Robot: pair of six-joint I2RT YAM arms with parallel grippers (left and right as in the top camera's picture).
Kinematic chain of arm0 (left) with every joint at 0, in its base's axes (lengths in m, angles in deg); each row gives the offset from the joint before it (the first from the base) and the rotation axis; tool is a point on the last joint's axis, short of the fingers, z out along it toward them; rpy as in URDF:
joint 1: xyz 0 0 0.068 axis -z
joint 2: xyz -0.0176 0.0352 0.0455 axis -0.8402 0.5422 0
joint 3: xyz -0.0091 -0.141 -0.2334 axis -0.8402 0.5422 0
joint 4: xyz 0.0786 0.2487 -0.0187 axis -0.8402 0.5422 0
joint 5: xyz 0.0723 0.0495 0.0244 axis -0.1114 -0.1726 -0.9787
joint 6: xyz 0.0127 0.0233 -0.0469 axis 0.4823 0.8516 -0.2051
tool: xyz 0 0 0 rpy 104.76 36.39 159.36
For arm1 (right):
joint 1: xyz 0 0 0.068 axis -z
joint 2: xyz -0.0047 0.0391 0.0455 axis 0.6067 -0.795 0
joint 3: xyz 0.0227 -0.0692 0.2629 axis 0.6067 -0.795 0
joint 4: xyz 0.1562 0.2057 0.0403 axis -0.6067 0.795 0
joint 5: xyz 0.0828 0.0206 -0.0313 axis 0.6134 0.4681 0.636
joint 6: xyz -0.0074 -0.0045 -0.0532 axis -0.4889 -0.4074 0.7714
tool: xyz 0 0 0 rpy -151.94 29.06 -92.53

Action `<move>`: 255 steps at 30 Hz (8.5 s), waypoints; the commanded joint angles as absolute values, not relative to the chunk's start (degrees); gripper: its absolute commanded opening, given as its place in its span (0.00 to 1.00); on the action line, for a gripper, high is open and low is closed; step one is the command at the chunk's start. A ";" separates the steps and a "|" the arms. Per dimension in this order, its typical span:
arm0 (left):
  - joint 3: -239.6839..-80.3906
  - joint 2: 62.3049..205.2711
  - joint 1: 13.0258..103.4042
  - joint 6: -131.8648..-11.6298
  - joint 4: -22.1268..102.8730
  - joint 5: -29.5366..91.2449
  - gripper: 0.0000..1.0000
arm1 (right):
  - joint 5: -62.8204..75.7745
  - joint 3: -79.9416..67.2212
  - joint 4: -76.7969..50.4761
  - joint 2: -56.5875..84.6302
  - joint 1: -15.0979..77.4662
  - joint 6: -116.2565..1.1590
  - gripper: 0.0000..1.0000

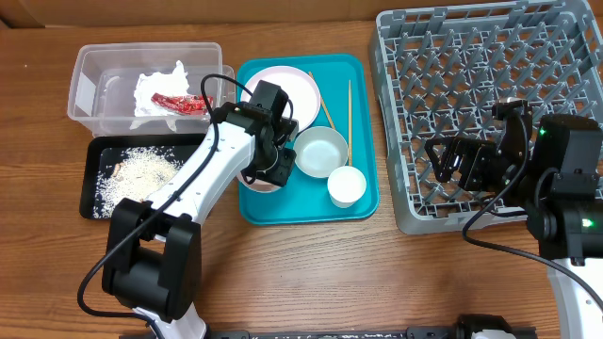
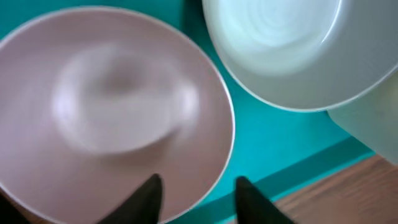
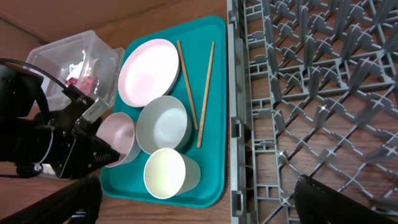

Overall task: Sort waste into correct bins and load items into the dishwasher
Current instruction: 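Return the pink bowl to the teal tray and reach for the white cup, then grasp the white cup with the left gripper and lift it toward the right gripper, then take the white cup with the right gripper from the left gripper, then lower the white cup into the dish rack with the right gripper and release, then reach the right gripper toward the grey bowl on the teal tray, then grasp the grey bowl rim with the right gripper and carry it to the rack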

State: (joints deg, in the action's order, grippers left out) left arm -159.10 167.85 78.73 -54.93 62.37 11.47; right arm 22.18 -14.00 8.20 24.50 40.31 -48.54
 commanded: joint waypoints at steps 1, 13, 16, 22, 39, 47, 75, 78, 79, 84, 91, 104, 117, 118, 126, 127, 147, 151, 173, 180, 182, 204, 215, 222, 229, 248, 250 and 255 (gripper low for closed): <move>-163.64 166.91 78.73 -54.75 64.10 15.49 0.49 | 22.55 -12.62 8.14 24.65 40.53 -48.61 1.00; -170.97 169.01 82.66 -42.14 64.21 21.43 0.89 | 22.55 -12.62 8.14 24.57 40.53 -48.61 1.00; -170.97 171.35 85.13 -40.15 64.19 18.64 0.89 | 22.55 -12.62 8.14 24.31 40.53 -48.61 1.00; -170.97 175.37 89.22 -40.26 63.25 13.63 0.87 | 22.57 -12.62 8.16 23.52 40.53 -48.63 1.00; -172.56 177.93 89.92 -43.04 62.48 15.62 0.15 | 22.55 -12.62 8.16 23.37 40.53 -48.61 1.00; -181.78 177.84 88.32 -43.48 71.81 25.11 0.04 | 23.65 -12.62 8.16 23.37 40.53 -48.67 1.00; -193.50 177.86 67.08 -32.24 88.82 93.61 0.04 | 58.70 -12.67 -32.03 8.37 28.79 -64.78 0.95; -193.50 177.86 67.27 -32.31 88.97 93.87 0.04 | 58.55 -12.67 -36.27 8.35 27.89 -66.84 0.93; -193.50 177.86 67.34 -32.53 89.15 93.87 0.04 | 58.55 -12.67 -37.69 8.35 27.65 -68.00 0.92; -193.50 177.86 67.36 -34.21 89.54 93.87 0.04 | 58.53 -12.67 -39.90 8.35 27.22 -68.85 0.87; -193.50 177.86 67.36 -34.23 89.50 93.85 0.04 | 58.53 -12.67 -40.32 8.26 26.56 -69.00 0.77; -193.50 177.86 67.36 -33.99 89.45 93.82 0.04 | 58.49 -12.67 -39.88 8.15 25.03 -68.76 0.78; -193.50 177.86 67.36 -33.92 88.43 93.71 0.38 | 57.63 -12.67 -39.90 8.15 25.77 -68.76 0.57; -193.50 177.86 67.34 -33.92 88.40 93.69 0.41 | 57.66 -12.67 -39.81 8.17 26.28 -68.78 0.56; -193.50 177.86 64.41 -34.03 86.96 88.93 0.47 | 56.30 -12.67 -25.83 9.35 37.18 -64.48 0.56; -193.50 177.86 63.78 -34.03 86.94 87.25 0.47 | 54.42 -12.67 -22.31 9.88 38.69 -63.38 0.56; -193.50 177.86 62.60 -43.28 85.61 39.60 0.50 | -5.38 -9.13 23.20 10.45 29.47 -67.52 0.59; -193.50 177.86 63.56 -43.28 85.61 38.55 0.51 | -5.40 -9.13 23.15 5.07 29.47 -67.49 0.60; -193.52 177.84 65.11 -43.04 85.30 37.08 0.55 | 0.08 5.67 26.11 -0.94 29.34 -65.85 0.91; -195.42 177.43 65.09 -43.65 86.33 33.19 0.49 | 6.16 9.80 20.73 -1.44 24.92 -66.44 0.86; -195.80 176.38 65.11 -44.87 86.22 32.34 0.46 | 6.03 9.80 19.83 -2.25 23.09 -66.44 0.86; -200.25 169.58 66.16 -64.06 86.31 7.55 0.49 | 4.63 9.78 13.10 -17.29 13.95 -73.94 0.66; -200.67 163.81 54.69 -64.00 86.20 4.30 0.77 | 2.99 9.78 13.17 -28.61 12.88 -71.78 0.50; -200.65 164.03 53.07 -64.02 87.62 4.30 1.00 | 3.19 9.78 10.28 -32.09 10.69 -69.33 0.43; -200.65 164.03 53.07 -64.02 87.57 4.30 1.00 | 2.97 9.76 10.22 -34.32 9.62 -69.35 0.32; -200.65 164.03 53.07 -64.02 87.60 4.30 1.00 | -11.83 20.64 20.09 -25.81 14.04 -69.50 0.04; -200.65 164.03 53.07 -64.02 87.60 4.30 1.00 | -15.61 25.19 21.45 -23.41 15.04 -69.07 0.04; -200.65 164.03 53.07 -64.02 87.60 4.30 1.00 | -32.18 35.55 18.56 -19.93 16.90 -67.19 0.04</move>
State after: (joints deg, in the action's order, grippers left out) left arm -200.14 164.03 53.00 -63.98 87.60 4.67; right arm -18.34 30.20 19.68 -24.57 16.42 -68.70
